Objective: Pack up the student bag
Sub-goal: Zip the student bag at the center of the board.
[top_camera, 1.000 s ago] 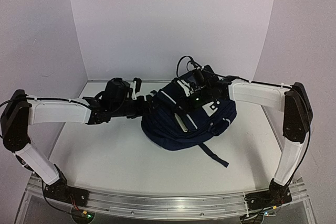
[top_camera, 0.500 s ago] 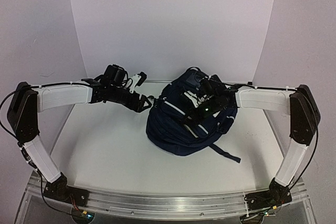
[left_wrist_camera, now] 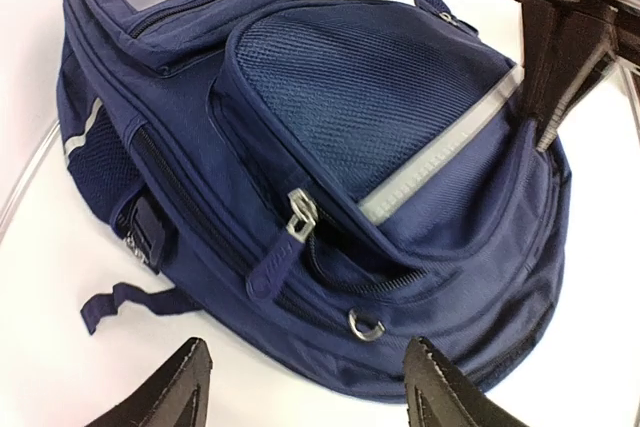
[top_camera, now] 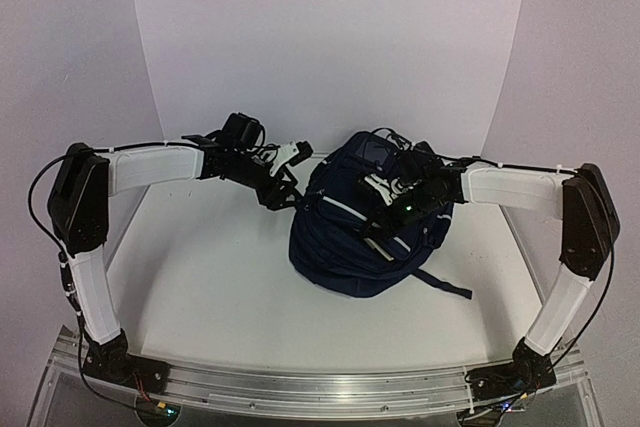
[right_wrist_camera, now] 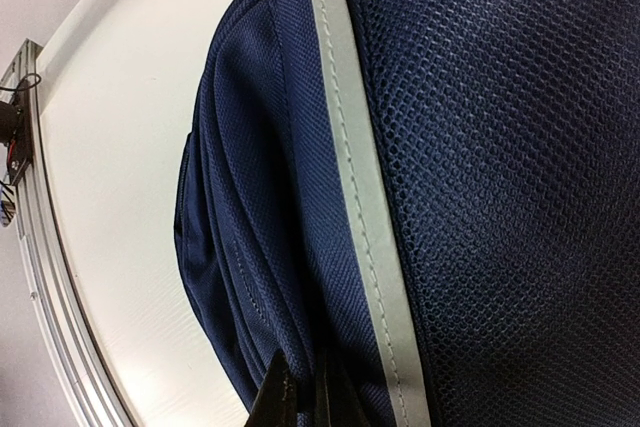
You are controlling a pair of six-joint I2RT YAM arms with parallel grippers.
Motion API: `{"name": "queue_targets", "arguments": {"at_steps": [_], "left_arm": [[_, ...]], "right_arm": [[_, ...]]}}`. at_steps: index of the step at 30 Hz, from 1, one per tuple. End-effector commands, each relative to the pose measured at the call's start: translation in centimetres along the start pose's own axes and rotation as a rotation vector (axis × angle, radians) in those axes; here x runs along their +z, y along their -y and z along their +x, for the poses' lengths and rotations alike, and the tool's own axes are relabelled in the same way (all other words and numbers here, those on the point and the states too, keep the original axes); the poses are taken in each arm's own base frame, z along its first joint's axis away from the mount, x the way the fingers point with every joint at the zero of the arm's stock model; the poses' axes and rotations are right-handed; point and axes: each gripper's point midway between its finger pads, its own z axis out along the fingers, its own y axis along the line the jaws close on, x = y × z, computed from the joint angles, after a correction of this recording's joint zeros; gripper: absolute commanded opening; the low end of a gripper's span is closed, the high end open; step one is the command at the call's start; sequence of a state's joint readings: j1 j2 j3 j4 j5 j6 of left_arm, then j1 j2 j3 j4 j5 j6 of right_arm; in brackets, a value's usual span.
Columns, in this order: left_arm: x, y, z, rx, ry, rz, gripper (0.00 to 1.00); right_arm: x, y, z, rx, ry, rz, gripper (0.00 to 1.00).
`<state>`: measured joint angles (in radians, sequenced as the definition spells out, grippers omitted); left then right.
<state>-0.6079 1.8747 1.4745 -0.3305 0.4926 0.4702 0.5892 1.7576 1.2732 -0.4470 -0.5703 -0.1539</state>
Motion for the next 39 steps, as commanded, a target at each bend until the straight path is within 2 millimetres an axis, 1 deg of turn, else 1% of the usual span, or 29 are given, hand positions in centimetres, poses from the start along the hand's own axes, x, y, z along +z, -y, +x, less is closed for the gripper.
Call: {"name": "queue_targets", "arguments": {"at_steps": [1, 7, 11, 14, 19, 22, 24, 28, 30, 32, 34, 36, 39], "left_arm": [[0.8, -0.4, -1.8, 0.097, 0.022, 0.041, 0.63], [2.2, -1.0, -2.3, 0.147, 0.026, 0.076, 0.57], [2.8, -1.0, -2.3, 0.167, 0.021, 0.099, 0.47], [3.2, -1.1, -2.4, 0.182, 0.02, 0.112, 0.44], [4.2, -0.9, -1.9, 0.196, 0.002, 0.157, 0.42], [4.7, -0.6, -1.6, 0.2, 0.004, 0.188, 0.38], [4.9, -0.5, -1.4, 0.202, 0.003, 0.197, 0.31], [4.2, 0.2, -1.7, 0.207, -0.005, 0.196, 0.16], [3.5, 0.6, -2.1, 0.212, -0.011, 0.176, 0.08], [2.8, 1.5, -2.2, 0.212, -0.019, 0.169, 0.01], [1.6, 2.4, -2.8, 0.198, -0.018, 0.165, 0.0], [1.1, 3.7, -2.8, 0.189, -0.031, 0.176, 0.0], [0.6, 5.7, -2.2, 0.186, -0.059, 0.176, 0.0]], "right_arm": [[0.0, 0.8, 4.2, 0.105, -0.143, 0.025, 0.0], [0.0, 0.5, 4.0, 0.116, -0.137, 0.012, 0.0], [0.0, 0.5, 4.0, 0.117, -0.138, 0.01, 0.0], [0.1, 0.5, 4.0, 0.12, -0.14, 0.007, 0.0], [0.2, 0.6, 3.8, 0.123, -0.139, 0.004, 0.0], [0.3, 0.6, 3.9, 0.122, -0.141, 0.004, 0.0], [0.3, 0.6, 3.9, 0.123, -0.141, 0.005, 0.0], [0.3, 0.6, 3.9, 0.127, -0.14, 0.001, 0.0], [0.4, 0.5, 3.7, 0.131, -0.137, -0.004, 0.0], [0.5, 0.5, 3.5, 0.136, -0.134, -0.008, 0.0], [0.6, 0.6, 3.2, 0.146, -0.124, -0.008, 0.0], [0.8, 0.8, 2.7, 0.151, -0.109, -0.003, 0.0], [1.2, 1.3, 2.2, 0.162, -0.096, 0.013, 0.0]]}}
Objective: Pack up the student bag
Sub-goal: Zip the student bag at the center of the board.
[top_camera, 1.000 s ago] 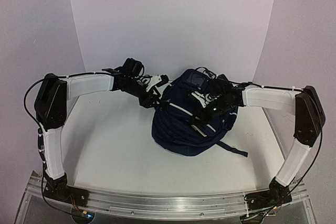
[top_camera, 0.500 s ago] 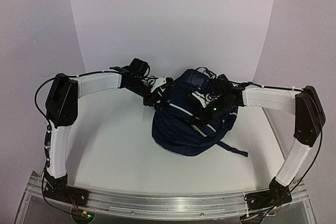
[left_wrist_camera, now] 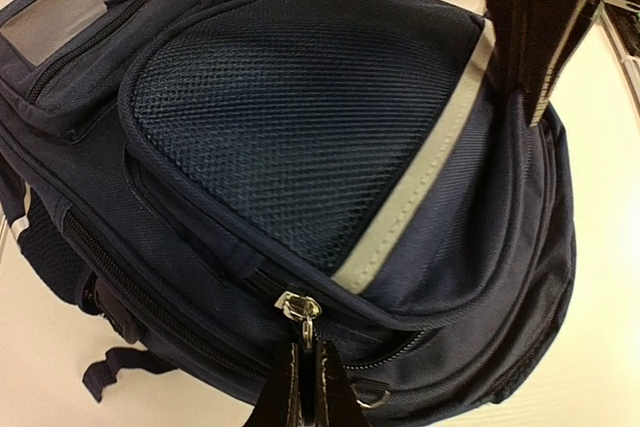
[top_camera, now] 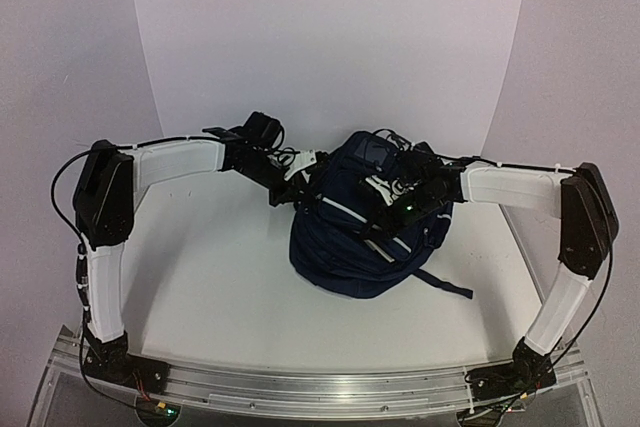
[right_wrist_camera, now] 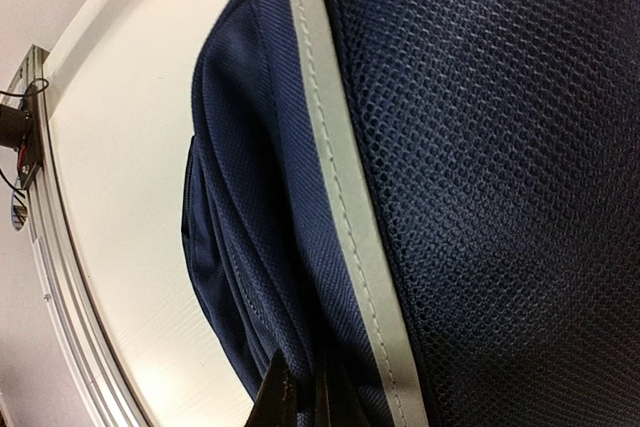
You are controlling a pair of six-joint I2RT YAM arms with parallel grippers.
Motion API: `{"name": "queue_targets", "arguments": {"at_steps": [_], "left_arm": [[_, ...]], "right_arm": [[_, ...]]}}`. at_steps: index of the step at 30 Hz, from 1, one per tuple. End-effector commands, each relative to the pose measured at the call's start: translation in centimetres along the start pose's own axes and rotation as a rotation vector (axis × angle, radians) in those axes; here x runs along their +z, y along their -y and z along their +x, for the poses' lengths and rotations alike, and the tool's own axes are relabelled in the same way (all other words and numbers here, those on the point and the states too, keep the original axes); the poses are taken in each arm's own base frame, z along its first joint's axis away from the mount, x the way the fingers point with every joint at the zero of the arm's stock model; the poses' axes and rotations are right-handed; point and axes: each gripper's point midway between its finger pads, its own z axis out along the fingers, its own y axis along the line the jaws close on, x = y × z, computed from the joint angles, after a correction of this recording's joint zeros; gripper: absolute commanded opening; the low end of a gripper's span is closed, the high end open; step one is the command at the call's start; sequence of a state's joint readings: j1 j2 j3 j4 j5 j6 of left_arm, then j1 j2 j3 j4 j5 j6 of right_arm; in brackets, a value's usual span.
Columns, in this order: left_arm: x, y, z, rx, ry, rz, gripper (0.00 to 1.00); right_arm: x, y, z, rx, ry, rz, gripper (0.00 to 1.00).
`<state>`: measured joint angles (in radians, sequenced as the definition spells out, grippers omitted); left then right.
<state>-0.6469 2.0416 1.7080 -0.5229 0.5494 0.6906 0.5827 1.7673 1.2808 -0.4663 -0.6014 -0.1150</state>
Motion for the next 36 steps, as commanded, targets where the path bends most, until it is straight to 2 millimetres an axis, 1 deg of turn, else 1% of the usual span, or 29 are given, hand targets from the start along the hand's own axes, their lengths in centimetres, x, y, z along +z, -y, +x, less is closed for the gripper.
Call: {"name": "queue_targets", "arguments": {"at_steps": [1, 7, 12, 14, 15, 17, 18, 21, 22, 24, 25, 26, 28, 30, 31, 34, 36], "left_arm": [[-2.1, 4.8, -2.2, 0.001, 0.0, 0.041, 0.0], [-0.6, 7.6, -0.4, -0.085, -0.019, 0.047, 0.0], [0.6, 10.1, -0.6, -0.048, 0.071, 0.006, 0.0], [0.5, 10.2, -0.6, -0.033, 0.081, -0.011, 0.0], [0.4, 10.2, -0.3, -0.029, 0.079, -0.016, 0.0], [0.3, 10.2, -0.1, -0.011, 0.072, -0.029, 0.0], [0.3, 10.1, 0.0, -0.005, 0.067, -0.033, 0.0], [0.4, 9.9, 0.2, 0.005, 0.049, -0.04, 0.0], [0.4, 9.8, 0.3, 0.008, 0.046, -0.041, 0.0], [0.4, 9.9, 0.4, 0.01, 0.042, -0.041, 0.0], [0.4, 9.9, 0.4, 0.015, 0.044, -0.042, 0.0], [0.4, 9.9, 0.5, 0.017, 0.045, -0.043, 0.0], [0.3, 9.8, 0.6, 0.015, 0.043, -0.053, 0.0], [0.3, 9.8, 0.6, 0.014, 0.04, -0.057, 0.0], [0.3, 9.7, 0.7, 0.014, 0.039, -0.059, 0.0], [0.3, 9.7, 0.9, 0.014, 0.034, -0.061, 0.0], [0.3, 9.7, 1.0, 0.013, 0.03, -0.063, 0.0]], "right_arm": [[1.1, 1.7, 1.7, 0.111, -0.074, 0.046, 0.0], [1.6, 1.8, 0.5, 0.134, -0.04, 0.038, 0.0], [1.9, 1.3, 0.1, 0.17, -0.023, 0.026, 0.0], [1.9, 0.1, 0.0, 0.174, -0.024, -0.028, 0.0], [1.8, -0.6, -0.3, 0.175, -0.02, -0.059, 0.03], [0.7, -1.7, -1.5, 0.165, 0.002, -0.097, 0.26], [0.1, -1.9, -2.4, 0.147, 0.02, -0.092, 0.33], [-2.2, -2.1, -5.8, 0.095, 0.095, -0.04, 0.5], [-2.7, -2.2, -7.0, 0.085, 0.116, -0.034, 0.53], [-3.0, -2.0, -8.7, 0.076, 0.144, -0.012, 0.59], [-3.3, -1.6, -9.8, 0.071, 0.165, 0.018, 0.6], [-3.1, -0.9, -10.4, 0.074, 0.17, 0.057, 0.59], [-2.4, 0.7, -11.5, 0.096, 0.171, 0.13, 0.58], [-1.6, 1.7, -12.3, 0.13, 0.176, 0.183, 0.58], [-1.3, 1.8, -12.5, 0.139, 0.176, 0.205, 0.58], [0.1, 0.8, -12.7, 0.119, 0.168, 0.259, 0.6], [0.9, 0.6, -12.6, 0.128, 0.153, 0.281, 0.59]]}}
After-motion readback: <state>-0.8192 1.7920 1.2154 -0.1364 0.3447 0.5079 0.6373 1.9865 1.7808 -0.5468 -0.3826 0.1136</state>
